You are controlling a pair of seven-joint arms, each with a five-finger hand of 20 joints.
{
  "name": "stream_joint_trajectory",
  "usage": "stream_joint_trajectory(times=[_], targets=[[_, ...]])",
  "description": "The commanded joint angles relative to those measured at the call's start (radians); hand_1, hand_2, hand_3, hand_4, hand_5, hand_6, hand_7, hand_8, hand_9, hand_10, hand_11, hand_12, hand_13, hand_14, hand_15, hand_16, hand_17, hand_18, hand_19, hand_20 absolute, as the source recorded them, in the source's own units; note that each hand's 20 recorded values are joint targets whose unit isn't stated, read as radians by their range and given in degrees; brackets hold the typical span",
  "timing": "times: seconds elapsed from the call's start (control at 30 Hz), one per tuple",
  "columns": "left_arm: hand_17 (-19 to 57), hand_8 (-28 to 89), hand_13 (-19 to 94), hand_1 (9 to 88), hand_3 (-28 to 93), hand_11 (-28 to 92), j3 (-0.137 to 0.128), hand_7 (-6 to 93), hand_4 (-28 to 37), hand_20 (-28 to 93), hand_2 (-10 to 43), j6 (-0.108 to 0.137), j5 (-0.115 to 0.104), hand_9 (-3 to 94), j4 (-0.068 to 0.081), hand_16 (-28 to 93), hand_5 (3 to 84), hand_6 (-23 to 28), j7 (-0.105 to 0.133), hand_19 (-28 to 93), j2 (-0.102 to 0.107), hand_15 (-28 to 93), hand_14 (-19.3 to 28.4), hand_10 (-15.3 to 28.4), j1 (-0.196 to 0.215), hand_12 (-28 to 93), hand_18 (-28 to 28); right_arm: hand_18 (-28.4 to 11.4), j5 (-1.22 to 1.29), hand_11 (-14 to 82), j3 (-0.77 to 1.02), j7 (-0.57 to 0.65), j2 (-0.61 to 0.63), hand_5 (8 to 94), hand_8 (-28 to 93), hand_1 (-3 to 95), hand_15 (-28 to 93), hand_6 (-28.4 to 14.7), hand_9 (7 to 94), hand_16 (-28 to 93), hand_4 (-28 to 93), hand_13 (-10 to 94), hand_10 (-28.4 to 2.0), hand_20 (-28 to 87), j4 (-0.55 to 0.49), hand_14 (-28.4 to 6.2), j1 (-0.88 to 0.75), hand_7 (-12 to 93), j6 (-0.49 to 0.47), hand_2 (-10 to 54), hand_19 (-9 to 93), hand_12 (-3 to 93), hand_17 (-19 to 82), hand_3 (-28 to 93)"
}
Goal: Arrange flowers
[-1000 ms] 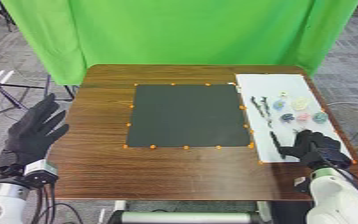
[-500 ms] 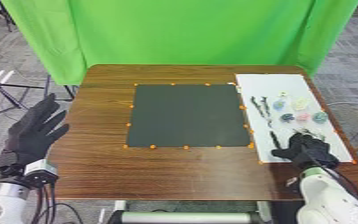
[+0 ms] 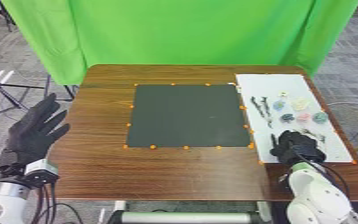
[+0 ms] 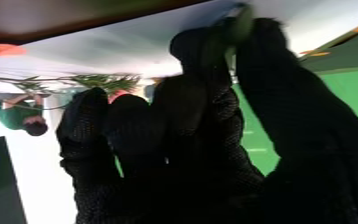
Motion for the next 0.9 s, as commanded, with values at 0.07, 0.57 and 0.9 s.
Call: stream_joint_trajectory(times=[0.07,0.57,0.9], targets=[[-11.8,-9,12,23.0,68,11,-0.001,17.7,-28.3,9,-4.0,0.004,-0.002,15.4,-0.002,7,21.6,1.5,-0.010,35,0.000,16,11.3,8.4,0.010,19,17.8,-21.9,0.046,65.7,-0.035,-0.031,-0.032,65.9,15,46.1,87,2.8,73.0,41,-28,63,-10.1,51,0.051,-12.1,-0.064,62,-0.057,-9.5,85,54.9,28,78],[-11.8,-9,12,22.9,69,11,-0.014,17.8,-28.3,9,-3.9,0.016,-0.004,15.5,-0.009,7,21.6,1.4,-0.002,35,0.008,17,11.2,8.5,0.020,19,17.9,-23.1,0.163,68.8,0.005,-0.054,0.018,66.4,23,41.0,89,-0.1,75.1,42,-22,67,-10.4,52,-0.018,-12.2,0.056,64,0.234,-9.5,88,58.6,31,88],[-11.7,-9,12,22.8,69,11,-0.079,17.8,-28.3,9,-4.1,0.011,-0.031,15.4,-0.032,7,21.5,1.4,-0.014,35,0.011,17,11.2,8.4,0.069,20,18.9,-22.9,0.448,69.6,-0.137,-0.070,-0.072,66.6,24,40.9,89,-0.3,75.3,43,-20,67,-10.5,52,0.021,-12.4,0.324,64,0.226,-9.5,89,57.3,32,86]])
